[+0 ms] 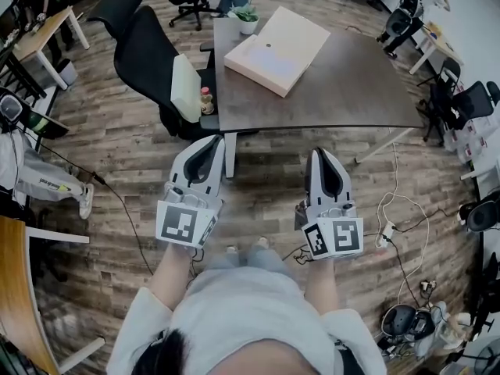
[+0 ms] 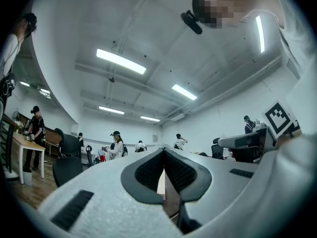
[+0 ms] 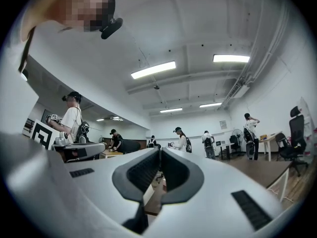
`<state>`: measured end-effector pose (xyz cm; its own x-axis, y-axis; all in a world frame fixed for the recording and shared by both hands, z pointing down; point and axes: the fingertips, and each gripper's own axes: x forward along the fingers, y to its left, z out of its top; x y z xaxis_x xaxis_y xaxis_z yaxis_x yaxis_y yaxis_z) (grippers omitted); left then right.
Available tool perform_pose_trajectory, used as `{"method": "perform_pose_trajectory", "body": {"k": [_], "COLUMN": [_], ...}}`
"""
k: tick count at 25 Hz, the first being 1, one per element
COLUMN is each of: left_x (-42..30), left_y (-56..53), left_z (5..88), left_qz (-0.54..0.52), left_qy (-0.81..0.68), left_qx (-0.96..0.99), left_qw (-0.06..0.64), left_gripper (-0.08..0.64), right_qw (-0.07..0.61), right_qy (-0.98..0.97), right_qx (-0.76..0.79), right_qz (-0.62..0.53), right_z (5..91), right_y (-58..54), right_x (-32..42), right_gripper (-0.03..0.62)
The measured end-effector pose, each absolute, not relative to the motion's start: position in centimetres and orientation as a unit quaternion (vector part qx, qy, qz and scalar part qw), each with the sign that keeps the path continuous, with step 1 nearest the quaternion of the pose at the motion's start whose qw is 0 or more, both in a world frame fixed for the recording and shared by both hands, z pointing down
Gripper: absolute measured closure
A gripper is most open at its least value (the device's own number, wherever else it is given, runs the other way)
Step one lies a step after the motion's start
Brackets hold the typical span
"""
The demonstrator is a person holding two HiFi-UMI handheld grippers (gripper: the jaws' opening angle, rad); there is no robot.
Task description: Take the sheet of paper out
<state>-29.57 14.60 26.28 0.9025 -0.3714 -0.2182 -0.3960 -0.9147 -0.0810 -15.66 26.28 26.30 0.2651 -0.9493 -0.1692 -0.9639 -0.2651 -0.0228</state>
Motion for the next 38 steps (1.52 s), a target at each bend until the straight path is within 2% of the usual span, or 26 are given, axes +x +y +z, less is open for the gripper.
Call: {"method": "perform_pose_trajectory", "body": {"k": [6,15,38], "left_x": [-30.2,-27.6,-13.0], "left_y": [13.9,11.5,2.3], "left_z": [26.7,26.5,25.2], "left_qz": [0.107,0.108,0.112], "left_qy": [0.184,0.185,0.232], "left_qx": [-0.976,-0.975,-0.964], "left_qw": [0.047,0.054,0.066], "left_gripper": [0.551,0.551,0.551], "right_qw": [0.07,0.078,0.056], "right_qy": [0.596,0.602,0.626], "right_qx": [-0.798,-0.792,-0.774], "right_qz": [0.054,0.055,0.078], "right_z": [26.8,26.9,25.4], "right_y": [26.0,23.2,13.5], "right_x": [-16.3,-13.5,3.1], "right_gripper": [0.574,0.574,0.574]}}
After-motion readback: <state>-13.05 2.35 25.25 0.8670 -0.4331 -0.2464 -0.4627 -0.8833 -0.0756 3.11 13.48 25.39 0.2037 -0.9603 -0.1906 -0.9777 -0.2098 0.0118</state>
